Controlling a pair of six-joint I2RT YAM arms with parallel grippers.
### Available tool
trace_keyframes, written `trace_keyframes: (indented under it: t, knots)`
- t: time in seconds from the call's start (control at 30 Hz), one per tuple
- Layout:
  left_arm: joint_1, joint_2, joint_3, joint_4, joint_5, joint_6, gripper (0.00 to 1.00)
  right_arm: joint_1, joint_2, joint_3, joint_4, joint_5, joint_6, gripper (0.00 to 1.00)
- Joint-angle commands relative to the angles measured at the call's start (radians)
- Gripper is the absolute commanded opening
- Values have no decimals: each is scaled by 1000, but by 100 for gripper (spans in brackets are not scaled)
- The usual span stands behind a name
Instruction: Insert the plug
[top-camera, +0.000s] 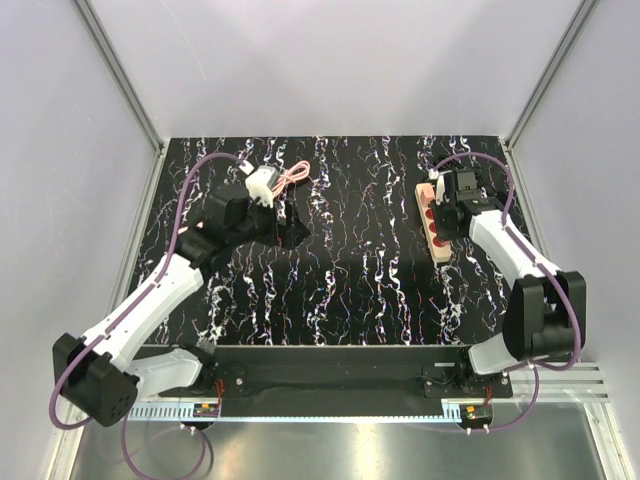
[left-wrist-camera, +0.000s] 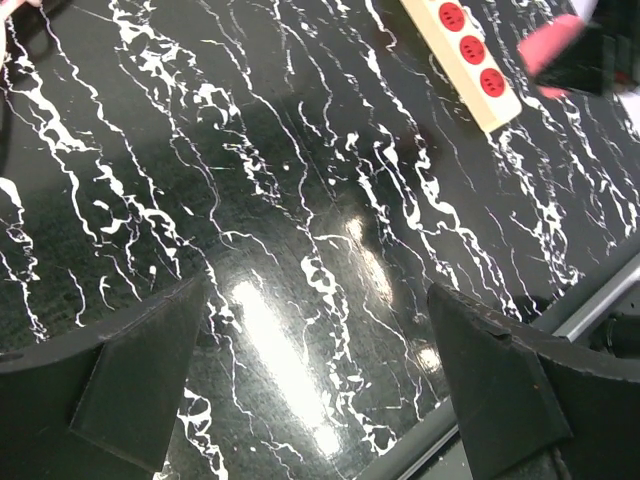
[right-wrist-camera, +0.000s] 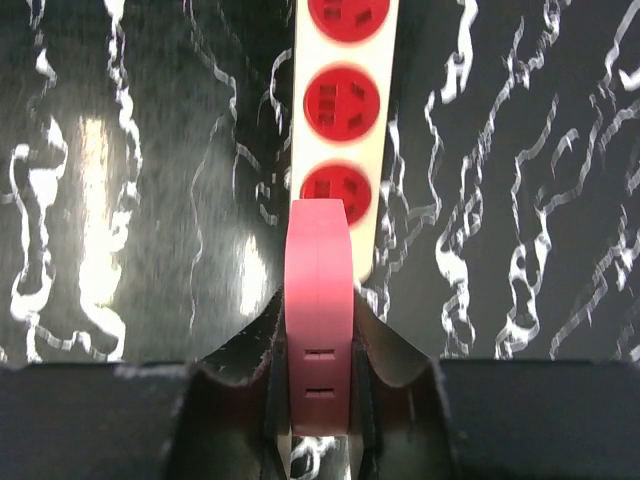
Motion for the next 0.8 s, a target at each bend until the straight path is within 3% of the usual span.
trace_keyframes:
  t: [0.0, 0.27, 0.77]
  knots:
    - [-11, -52, -24, 91, 26, 3, 99, -24, 55, 7, 143, -30, -33, 0]
    - [-16, -85, -27, 85, 16, 7, 99, -75, 102, 9, 303, -93, -67, 0]
    - [-16, -80, -23, 82, 47, 11, 99, -98, 230, 104, 261, -186, -73, 0]
